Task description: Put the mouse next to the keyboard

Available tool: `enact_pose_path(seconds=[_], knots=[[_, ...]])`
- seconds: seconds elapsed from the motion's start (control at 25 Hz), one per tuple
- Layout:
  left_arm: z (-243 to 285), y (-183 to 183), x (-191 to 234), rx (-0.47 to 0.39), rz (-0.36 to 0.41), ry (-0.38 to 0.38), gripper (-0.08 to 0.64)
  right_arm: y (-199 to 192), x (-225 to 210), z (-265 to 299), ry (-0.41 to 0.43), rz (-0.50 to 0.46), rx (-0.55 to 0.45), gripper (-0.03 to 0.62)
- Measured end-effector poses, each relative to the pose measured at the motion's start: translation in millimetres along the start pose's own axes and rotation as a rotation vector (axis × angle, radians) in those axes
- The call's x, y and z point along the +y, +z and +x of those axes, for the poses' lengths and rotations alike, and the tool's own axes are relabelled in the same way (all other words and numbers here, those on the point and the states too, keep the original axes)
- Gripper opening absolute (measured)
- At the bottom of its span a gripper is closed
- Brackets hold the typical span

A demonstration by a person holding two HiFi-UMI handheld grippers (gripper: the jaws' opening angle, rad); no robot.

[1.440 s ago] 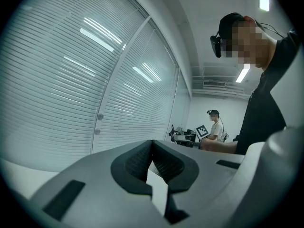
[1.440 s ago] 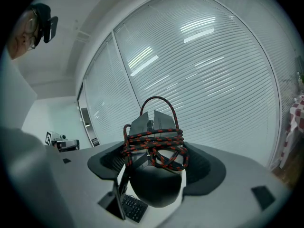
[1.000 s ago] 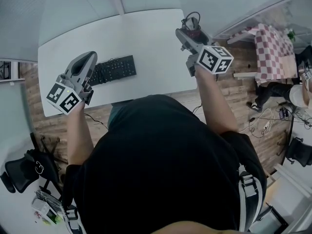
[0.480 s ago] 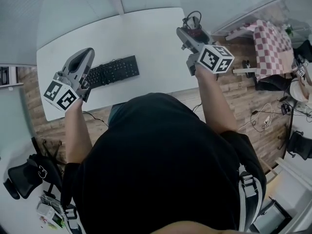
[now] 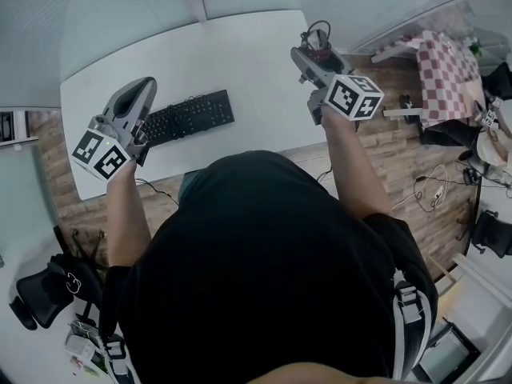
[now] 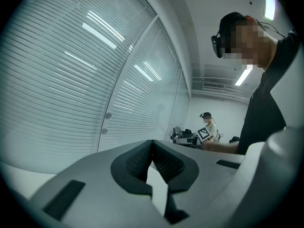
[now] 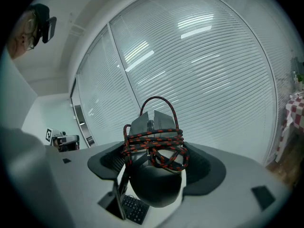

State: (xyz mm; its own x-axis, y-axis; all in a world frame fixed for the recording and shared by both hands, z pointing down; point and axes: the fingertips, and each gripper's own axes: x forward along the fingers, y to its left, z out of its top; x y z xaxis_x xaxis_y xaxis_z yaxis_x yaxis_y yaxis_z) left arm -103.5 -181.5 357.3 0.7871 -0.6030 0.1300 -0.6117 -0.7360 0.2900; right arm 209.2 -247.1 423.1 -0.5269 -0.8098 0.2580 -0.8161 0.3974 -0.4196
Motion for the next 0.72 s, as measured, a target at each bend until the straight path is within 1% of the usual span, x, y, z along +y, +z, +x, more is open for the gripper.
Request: enact_pose_path(seconds=[0.32,0.52,0.72], knots=[[-1,2,9,0.001,-0.003,-0.007,0.021,-21,-7,11,-0.016,0.014,0.030,0.393],[3,-5,15,0.011,-0.016,-0.002,0.021,-37,-19,19,-0.026,0.032,0.054,0.393],[5,-6,15,0.011,-0.021,0.001,0.021,-60,-34,22,-0.050,0.043,0.100,0.393]])
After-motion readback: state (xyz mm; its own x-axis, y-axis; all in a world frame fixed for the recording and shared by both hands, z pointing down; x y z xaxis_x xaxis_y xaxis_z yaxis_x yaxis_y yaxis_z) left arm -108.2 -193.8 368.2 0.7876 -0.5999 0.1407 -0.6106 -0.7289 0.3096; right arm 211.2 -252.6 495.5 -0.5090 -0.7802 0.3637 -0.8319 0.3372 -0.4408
